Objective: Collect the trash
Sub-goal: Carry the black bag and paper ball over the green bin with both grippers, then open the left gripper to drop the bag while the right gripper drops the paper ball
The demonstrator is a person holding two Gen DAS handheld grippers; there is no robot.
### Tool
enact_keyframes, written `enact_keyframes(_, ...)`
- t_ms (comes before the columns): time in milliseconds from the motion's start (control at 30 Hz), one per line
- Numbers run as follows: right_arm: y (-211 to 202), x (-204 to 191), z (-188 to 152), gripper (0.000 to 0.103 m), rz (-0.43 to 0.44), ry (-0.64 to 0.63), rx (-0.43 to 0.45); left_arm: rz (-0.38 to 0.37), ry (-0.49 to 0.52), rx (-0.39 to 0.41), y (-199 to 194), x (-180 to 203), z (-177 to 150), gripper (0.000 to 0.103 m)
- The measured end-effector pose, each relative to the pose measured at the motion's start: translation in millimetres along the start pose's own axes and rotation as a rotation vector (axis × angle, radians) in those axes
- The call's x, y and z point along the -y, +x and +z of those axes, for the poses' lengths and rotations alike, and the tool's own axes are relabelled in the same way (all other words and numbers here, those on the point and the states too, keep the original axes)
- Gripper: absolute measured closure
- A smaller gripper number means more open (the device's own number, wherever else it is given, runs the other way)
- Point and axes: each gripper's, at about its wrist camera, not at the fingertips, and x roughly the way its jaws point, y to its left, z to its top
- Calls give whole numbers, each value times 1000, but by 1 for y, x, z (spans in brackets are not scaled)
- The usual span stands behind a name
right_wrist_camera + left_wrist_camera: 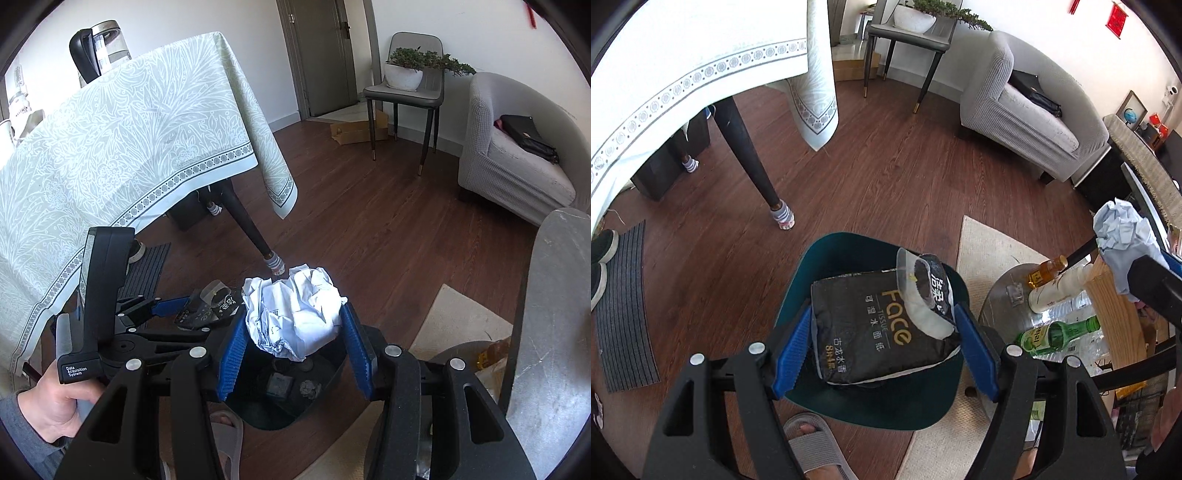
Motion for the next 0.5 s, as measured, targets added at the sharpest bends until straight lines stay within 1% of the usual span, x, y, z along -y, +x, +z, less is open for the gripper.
enact_keyframes(167,17,2,0,52,-6,16,-35,20,6,-34,14,-5,-12,26)
enact_keyframes(367,36,4,-5,52,-9,37,-73,55,41,-83,28,-10,-20,26)
enact_keyframes(500,51,2,-10,52,-16,32,-108,72,32,-110,35,-19,-24,24)
